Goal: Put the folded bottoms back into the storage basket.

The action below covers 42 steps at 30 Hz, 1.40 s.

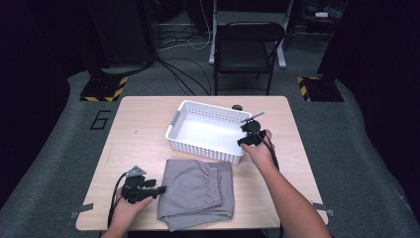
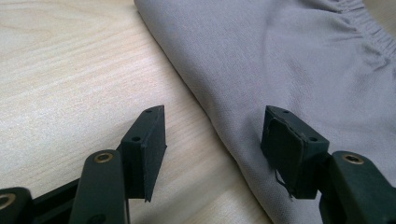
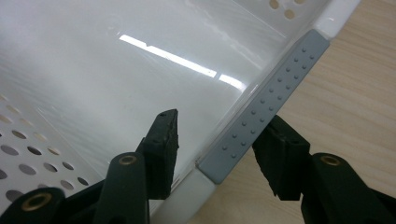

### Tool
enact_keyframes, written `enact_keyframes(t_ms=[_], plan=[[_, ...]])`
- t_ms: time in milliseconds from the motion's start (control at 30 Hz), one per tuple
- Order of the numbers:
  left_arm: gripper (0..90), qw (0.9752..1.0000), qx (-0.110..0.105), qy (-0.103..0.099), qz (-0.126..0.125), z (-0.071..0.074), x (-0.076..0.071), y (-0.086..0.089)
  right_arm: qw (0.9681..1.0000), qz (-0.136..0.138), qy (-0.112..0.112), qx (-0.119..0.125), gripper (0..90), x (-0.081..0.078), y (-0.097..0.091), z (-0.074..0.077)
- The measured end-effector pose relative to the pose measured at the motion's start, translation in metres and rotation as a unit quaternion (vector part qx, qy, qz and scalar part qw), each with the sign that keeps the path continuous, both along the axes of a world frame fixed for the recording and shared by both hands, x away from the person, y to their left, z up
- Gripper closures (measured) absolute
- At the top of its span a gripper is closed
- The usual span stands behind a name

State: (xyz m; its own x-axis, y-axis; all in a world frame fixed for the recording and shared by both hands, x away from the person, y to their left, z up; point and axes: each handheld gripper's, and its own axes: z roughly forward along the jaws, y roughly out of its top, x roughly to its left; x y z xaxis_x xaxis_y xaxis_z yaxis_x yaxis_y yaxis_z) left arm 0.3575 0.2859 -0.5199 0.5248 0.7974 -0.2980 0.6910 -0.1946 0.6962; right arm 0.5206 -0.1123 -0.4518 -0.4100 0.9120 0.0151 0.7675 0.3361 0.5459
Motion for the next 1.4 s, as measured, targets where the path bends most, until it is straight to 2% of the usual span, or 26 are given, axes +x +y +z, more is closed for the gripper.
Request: enact_keyframes(t_ms=[33,133,267,433,467,533,667,733,1367,1400], plan=[[40.1,1.0000,-0.001,0.000,0.000,0.000,0.000,0.000,0.9999,0.010,-0.008,-0.003,51.7,0.001,0.000,-0.001],[40.1,1.0000,0.000,-0.001,-0.001,0.000,0.000,0.000,0.9996,0.021,-0.013,-0.012,54.3,0.003,0.006,-0.002],[40.1,1.0000,-0.001,-0.001,-0.003,0.000,0.000,-0.001,0.9994,0.029,-0.009,-0.016,55.9,0.005,0.008,-0.002],[40.3,1.0000,-0.004,0.004,-0.004,0.000,0.000,-0.002,0.9986,0.045,-0.015,-0.023,57.6,0.007,0.013,-0.002],[40.3,1.0000,-0.004,0.005,-0.006,0.000,0.000,-0.002,0.9976,0.059,-0.019,-0.031,57.8,0.008,0.013,-0.002],[40.3,0.9999,-0.003,0.005,-0.009,0.000,0.000,-0.001,0.9978,0.056,-0.017,-0.032,57.8,0.008,0.015,-0.002],[40.3,1.0000,-0.001,0.000,-0.010,0.000,0.000,-0.002,0.9969,0.066,-0.018,-0.039,57.7,0.010,0.015,-0.001],[40.3,0.9999,0.000,0.005,-0.014,0.000,0.000,-0.002,0.9965,0.073,-0.018,-0.035,57.7,0.011,0.014,-0.002],[40.4,0.9998,0.002,0.005,-0.017,0.001,-0.001,-0.003,0.9958,0.082,-0.022,-0.033,58.8,0.016,0.013,-0.005],[40.3,0.9998,0.003,0.005,-0.017,0.001,-0.001,-0.003,0.9964,0.076,-0.020,-0.033,58.8,0.016,0.014,-0.004]])
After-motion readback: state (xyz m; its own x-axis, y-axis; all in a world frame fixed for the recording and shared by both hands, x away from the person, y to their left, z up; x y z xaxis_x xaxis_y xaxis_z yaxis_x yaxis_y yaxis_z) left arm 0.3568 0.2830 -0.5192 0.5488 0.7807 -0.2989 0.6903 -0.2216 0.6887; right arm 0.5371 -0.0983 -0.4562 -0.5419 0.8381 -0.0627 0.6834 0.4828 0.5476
